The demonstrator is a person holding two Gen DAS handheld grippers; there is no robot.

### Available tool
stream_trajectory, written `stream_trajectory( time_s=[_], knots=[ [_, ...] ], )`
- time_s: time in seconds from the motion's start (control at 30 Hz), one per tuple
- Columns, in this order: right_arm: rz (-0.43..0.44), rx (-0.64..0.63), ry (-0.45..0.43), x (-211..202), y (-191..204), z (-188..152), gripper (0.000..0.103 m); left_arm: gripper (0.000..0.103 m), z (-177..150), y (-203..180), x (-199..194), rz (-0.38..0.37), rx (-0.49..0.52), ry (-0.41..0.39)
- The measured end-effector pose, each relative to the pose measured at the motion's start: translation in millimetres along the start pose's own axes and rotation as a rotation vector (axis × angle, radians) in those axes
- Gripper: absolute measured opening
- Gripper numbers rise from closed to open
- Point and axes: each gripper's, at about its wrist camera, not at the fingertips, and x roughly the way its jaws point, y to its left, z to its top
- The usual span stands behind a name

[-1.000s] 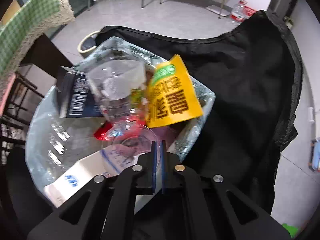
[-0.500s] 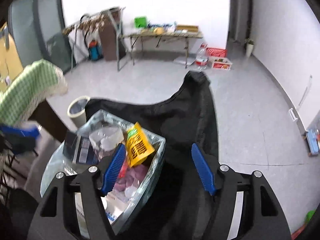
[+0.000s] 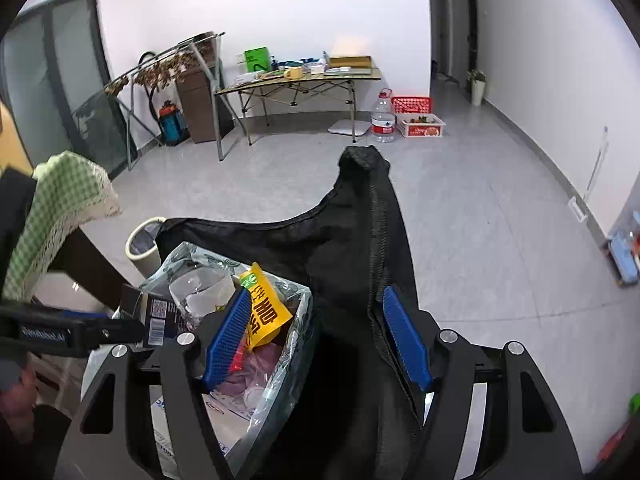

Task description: Collect trash

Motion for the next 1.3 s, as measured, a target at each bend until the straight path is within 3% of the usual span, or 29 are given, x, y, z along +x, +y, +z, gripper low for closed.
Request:
stream_trajectory(
  time_s=[0.23, 0.4, 0.7, 0.8, 0.93, 1.13, 1.3],
  knots=[
    [0.0, -0.007, 0.011, 2.8, 1.1, -0.6, 0.066, 0.072, -4.8, 4.1, -13.6, -0.001, 0.002, -0.014],
    [-0.008, -0.021, 0.014, 4.3, 2.9, -0.5, 0.066, 0.072, -13.5, 12.5, -39.5, 0.025, 0.018, -0.068],
    [0.005, 0.007, 0.028, 5.6, -2.5, 1.8, 0.066, 0.076, -27.6, 32.2, -116.2, 0.058, 0.015, -0.236],
    [0.031, 0.016, 0.042, 4.6, -2.3, 8.0, 0.066, 0.077, -36.9, 37.3, -155.7, 0.073, 0.043, -0.332],
    [0.077, -0.012, -0.021, -20.0, 22.2, 29.0, 0.066, 0.091, -49.6, 50.7, -208.7, 0.085, 0.04, -0.484],
    [0.146, -0.166, -0.148, -69.0, 91.8, 70.2, 0.066, 0.091, -67.8, 78.9, -270.9, 0.138, -0.032, -0.618],
    [0.216, -0.271, -0.249, -110.9, 145.7, 88.5, 0.074, 0.095, -93.2, 107.4, -316.5, 0.18, -0.076, -0.716]
  ],
)
